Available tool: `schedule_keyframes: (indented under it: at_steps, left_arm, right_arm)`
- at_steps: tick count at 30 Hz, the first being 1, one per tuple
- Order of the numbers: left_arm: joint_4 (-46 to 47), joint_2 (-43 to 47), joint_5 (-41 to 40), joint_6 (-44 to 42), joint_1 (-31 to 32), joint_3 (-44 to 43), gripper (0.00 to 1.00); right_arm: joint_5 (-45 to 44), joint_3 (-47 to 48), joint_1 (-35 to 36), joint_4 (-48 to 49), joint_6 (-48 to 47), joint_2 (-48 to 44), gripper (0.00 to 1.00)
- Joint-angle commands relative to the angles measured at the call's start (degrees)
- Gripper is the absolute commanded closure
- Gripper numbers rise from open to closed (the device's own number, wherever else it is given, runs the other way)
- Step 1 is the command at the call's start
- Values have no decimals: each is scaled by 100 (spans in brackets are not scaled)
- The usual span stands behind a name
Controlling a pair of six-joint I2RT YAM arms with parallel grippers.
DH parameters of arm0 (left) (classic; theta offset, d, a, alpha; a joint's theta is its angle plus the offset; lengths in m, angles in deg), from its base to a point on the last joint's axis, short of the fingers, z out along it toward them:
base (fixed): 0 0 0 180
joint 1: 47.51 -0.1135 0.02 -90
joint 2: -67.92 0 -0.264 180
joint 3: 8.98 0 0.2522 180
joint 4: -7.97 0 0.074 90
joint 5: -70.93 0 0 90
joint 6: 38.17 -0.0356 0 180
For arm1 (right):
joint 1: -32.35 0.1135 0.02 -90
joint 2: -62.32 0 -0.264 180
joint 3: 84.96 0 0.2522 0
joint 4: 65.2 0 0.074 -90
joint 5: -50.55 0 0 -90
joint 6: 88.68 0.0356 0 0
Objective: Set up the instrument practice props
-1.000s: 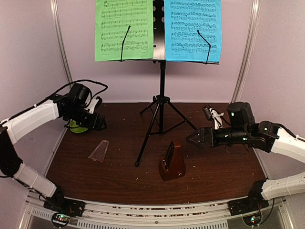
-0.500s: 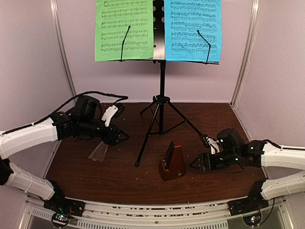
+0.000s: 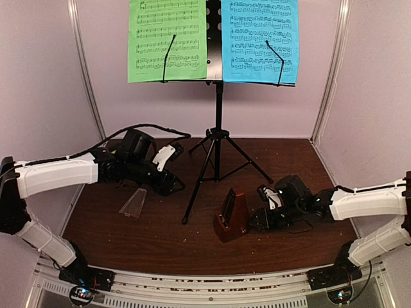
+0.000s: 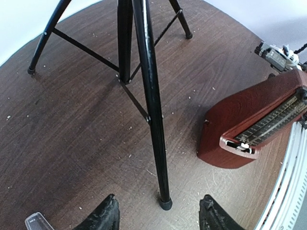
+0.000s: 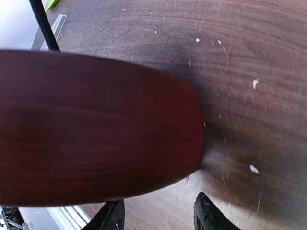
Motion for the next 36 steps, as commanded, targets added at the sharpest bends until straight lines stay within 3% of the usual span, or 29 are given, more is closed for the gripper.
schedule_keyframes:
  at_steps: [1, 12, 18, 28, 36]
  left_arm:
    - [212, -133, 79, -237, 73, -211, 42]
    - [99, -724, -203, -579, 470, -681, 42]
    - [-27, -1096, -562, -602, 682, -1052, 50]
    - [-112, -1801, -1165, -274, 1177, -1501, 60]
    - [46, -2104, -1223, -109, 1433, -1658, 62]
  right_arm:
    - [-231, 323, -5, 415, 30, 316, 52]
    - [-624, 748, -155, 85, -59, 659, 61]
    - [-795, 881, -222, -114, -111, 723, 65]
    - [-692, 1251, -316, -206, -257, 918, 66]
    - [-619, 1301, -358, -240, -393, 958, 66]
